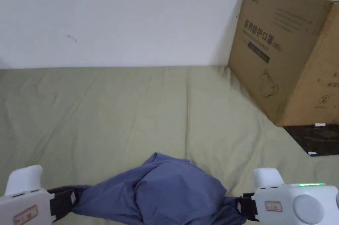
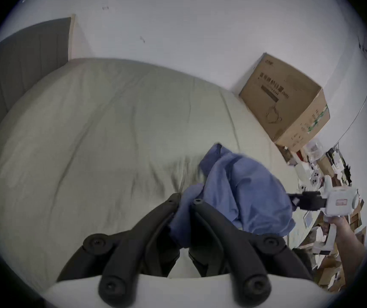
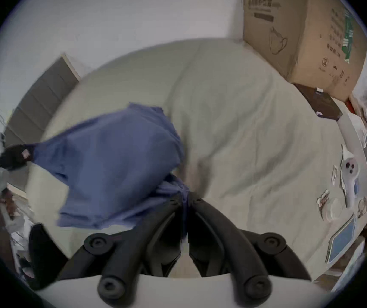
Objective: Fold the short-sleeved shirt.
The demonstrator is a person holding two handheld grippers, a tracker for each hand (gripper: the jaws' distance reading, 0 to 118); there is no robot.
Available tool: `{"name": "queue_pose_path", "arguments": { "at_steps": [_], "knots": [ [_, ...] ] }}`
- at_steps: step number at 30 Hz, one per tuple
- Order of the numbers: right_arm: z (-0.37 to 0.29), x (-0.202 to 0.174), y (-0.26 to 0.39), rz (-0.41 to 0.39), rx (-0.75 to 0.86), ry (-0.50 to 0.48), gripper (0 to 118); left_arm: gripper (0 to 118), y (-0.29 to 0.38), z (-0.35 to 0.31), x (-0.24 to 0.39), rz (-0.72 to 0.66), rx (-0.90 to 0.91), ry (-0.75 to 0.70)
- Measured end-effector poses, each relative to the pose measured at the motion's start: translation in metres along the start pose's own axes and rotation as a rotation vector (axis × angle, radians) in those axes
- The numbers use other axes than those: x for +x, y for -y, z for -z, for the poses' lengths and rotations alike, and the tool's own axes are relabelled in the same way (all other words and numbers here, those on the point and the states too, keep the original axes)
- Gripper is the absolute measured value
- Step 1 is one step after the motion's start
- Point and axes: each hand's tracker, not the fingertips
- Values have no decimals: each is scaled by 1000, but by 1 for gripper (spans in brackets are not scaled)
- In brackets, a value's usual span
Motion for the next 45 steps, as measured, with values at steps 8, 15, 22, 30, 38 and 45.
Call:
{"name": "queue_pose_path", "arguments": {
  "at_steps": [8, 15, 22, 30, 38, 45],
  "knots": [
    [-136, -4, -48, -91, 231, -55, 2, 4, -96, -123, 9, 103, 210, 48],
    [-220, -34, -118, -103, 360, -92, 2, 4, -154, -174, 36, 133, 303, 103],
    [-267, -61, -179, -176, 455, -16, 2, 4, -197, -191, 57, 154, 371, 104],
    [-272, -85, -247, -247, 540, 115, 2, 4, -254, -169, 76, 164, 414, 53],
    [-251, -84, -317, -223, 639, 239, 2, 4, -320, -127, 109, 243, 477, -31],
    [-252, -76, -348, -224, 795, 344, 2, 4, -350, -96, 132, 258, 553, -9]
  ]
}}
